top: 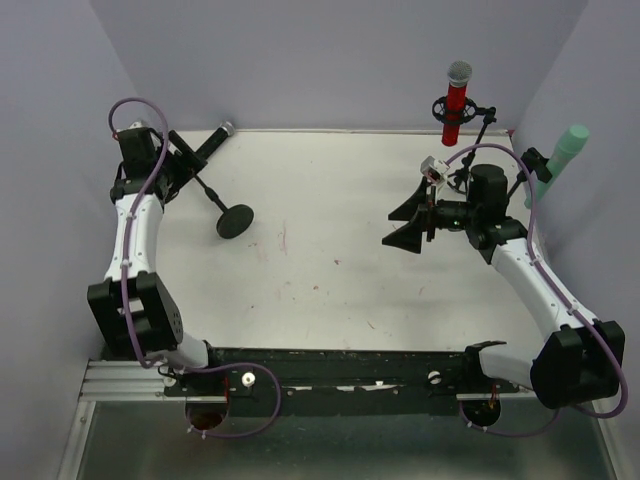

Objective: Attach the microphones to the stand

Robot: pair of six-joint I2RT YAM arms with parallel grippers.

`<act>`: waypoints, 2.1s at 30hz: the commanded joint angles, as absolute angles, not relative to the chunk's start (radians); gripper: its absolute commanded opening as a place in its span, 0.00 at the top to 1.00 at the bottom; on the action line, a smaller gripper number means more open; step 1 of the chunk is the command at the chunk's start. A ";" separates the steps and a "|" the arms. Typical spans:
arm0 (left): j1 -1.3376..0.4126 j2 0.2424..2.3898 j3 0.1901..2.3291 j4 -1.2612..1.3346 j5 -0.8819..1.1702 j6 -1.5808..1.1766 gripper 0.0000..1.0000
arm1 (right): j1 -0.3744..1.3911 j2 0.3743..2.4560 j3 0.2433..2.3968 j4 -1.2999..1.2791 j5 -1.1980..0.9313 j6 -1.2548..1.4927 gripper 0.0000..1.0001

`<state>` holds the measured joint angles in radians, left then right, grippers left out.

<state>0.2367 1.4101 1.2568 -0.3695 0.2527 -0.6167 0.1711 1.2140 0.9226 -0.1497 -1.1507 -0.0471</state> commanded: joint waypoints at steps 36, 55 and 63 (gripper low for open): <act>0.224 2.236 2.015 -0.874 0.107 -0.607 0.50 | 0.195 1.239 0.925 -0.195 -1.212 -0.123 0.00; 0.167 2.155 1.869 -0.910 0.009 -0.637 0.48 | 0.198 1.216 0.937 -0.221 -1.226 -0.138 0.00; 0.132 2.171 1.895 -0.976 -0.014 -0.667 0.55 | 0.199 1.204 0.936 -0.219 -1.229 -0.140 0.00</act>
